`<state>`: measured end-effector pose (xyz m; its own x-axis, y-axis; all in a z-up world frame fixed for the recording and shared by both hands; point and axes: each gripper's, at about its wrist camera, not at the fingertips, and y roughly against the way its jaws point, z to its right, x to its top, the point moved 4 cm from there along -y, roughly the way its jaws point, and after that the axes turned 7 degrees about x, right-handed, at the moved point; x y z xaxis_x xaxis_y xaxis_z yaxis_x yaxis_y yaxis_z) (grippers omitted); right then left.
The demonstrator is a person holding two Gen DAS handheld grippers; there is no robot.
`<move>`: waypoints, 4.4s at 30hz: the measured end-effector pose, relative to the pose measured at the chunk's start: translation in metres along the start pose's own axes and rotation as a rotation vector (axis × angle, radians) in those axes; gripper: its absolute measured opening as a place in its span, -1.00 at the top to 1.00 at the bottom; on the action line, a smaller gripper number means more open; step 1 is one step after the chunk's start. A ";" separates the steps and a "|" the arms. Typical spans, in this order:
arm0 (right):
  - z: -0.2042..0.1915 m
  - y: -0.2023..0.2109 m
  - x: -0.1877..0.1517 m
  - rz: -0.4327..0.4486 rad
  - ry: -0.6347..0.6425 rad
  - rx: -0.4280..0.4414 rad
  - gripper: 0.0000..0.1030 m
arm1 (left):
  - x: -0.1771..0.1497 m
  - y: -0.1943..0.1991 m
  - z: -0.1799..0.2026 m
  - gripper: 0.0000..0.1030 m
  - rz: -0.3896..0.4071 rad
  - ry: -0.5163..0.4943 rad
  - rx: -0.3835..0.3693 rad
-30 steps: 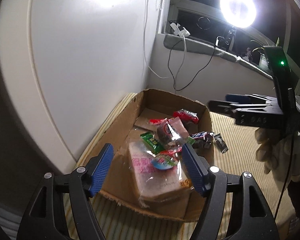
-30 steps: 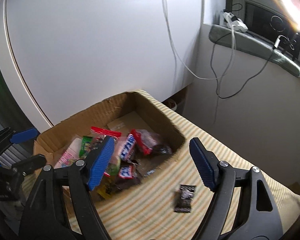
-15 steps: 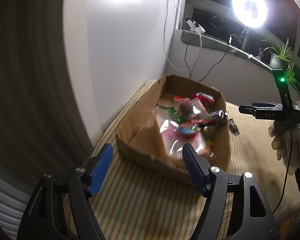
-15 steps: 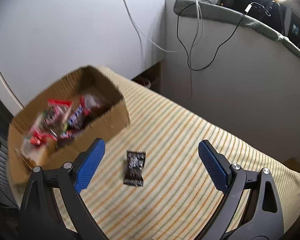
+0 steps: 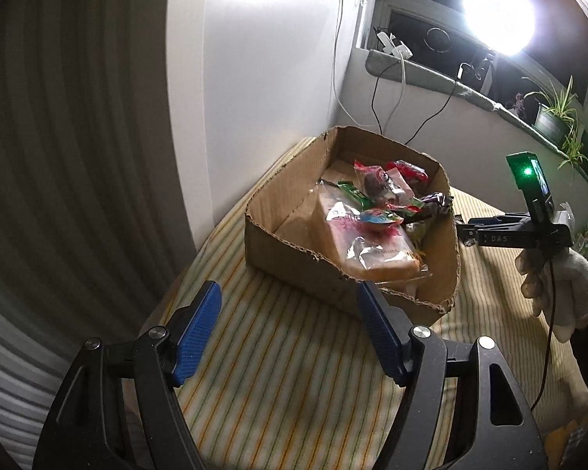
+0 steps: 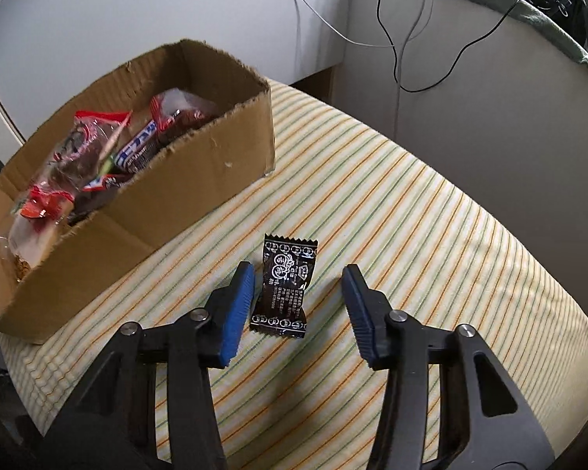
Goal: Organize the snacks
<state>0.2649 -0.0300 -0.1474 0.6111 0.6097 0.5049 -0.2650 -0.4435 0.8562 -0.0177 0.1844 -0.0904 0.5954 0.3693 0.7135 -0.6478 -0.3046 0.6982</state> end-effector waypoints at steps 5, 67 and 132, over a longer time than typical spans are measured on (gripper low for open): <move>-0.005 -0.001 0.001 -0.005 0.014 -0.008 0.12 | -0.002 0.001 0.002 -0.39 0.000 -0.002 -0.008; -0.140 0.050 0.053 0.168 0.163 0.119 0.50 | 0.003 0.021 0.011 -0.39 0.059 -0.032 -0.004; -0.116 0.166 -0.044 0.421 0.011 -0.042 -1.00 | 0.011 0.062 0.058 -0.56 0.151 -0.051 0.032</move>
<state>0.1076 -0.0543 -0.0153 0.4348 0.3881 0.8126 -0.5204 -0.6281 0.5785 -0.0233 0.1185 -0.0360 0.5166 0.2721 0.8119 -0.7167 -0.3813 0.5839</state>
